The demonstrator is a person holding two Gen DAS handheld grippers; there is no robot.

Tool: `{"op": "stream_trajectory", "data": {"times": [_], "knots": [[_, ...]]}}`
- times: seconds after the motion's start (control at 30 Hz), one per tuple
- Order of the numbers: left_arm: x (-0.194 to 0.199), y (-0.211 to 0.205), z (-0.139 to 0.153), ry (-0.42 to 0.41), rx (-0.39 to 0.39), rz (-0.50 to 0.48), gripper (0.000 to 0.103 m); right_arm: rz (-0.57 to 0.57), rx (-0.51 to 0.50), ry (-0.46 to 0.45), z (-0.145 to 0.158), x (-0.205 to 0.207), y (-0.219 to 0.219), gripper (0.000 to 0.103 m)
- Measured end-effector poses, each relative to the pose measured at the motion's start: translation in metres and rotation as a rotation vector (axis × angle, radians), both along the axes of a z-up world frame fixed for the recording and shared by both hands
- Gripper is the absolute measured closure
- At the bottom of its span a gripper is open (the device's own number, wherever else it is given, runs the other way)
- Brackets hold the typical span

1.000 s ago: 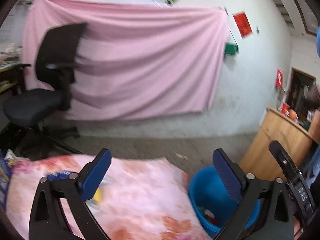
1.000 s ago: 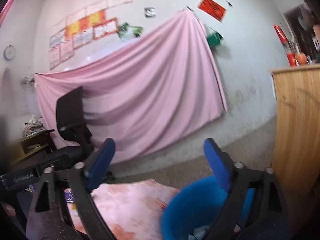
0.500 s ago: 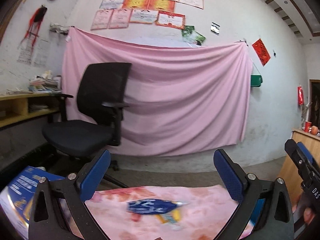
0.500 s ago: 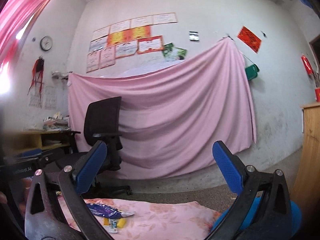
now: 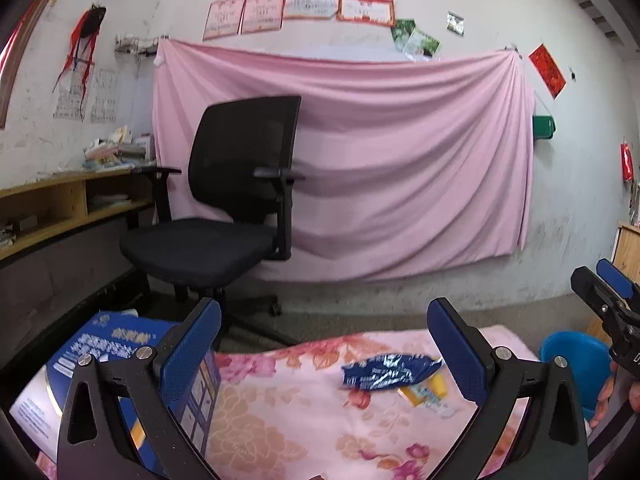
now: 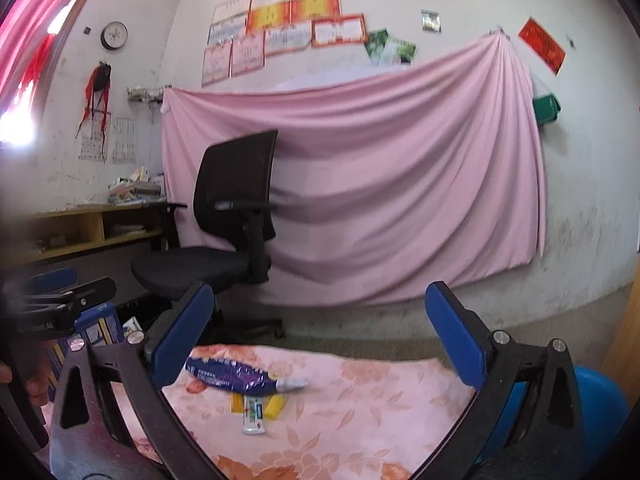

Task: Collect trash
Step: 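Reach the left tool to the blue wrapper while the right tool reaches the yellow cap, then grasp the blue wrapper with the left tool while the right tool grasps the yellow cap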

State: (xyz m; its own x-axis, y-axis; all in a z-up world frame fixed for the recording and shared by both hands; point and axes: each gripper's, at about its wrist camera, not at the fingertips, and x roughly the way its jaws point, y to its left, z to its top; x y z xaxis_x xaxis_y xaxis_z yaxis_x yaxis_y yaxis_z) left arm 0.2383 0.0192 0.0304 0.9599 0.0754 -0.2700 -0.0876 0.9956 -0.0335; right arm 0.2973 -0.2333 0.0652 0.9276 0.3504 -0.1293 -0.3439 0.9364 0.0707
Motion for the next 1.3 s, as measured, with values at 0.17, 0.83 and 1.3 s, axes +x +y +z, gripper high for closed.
{"op": "stream_trajectory", "data": {"times": [0.17, 0.83, 1.3], "knots": [[0.022, 0.004, -0.016, 0.150, -0.079, -0.041, 0.002, -0.036, -0.039, 0.098, -0.016, 0.016, 0.001, 0.000], [0.112, 0.015, -0.079, 0.518, -0.263, -0.153, 0.047, 0.140, -0.201, 0.568, -0.074, 0.083, 0.042, 0.018], [0.150, 0.013, -0.099, 0.619, -0.342, -0.156, 0.065, 0.263, -0.234, 0.810, -0.111, 0.119, 0.063, 0.035]]}}
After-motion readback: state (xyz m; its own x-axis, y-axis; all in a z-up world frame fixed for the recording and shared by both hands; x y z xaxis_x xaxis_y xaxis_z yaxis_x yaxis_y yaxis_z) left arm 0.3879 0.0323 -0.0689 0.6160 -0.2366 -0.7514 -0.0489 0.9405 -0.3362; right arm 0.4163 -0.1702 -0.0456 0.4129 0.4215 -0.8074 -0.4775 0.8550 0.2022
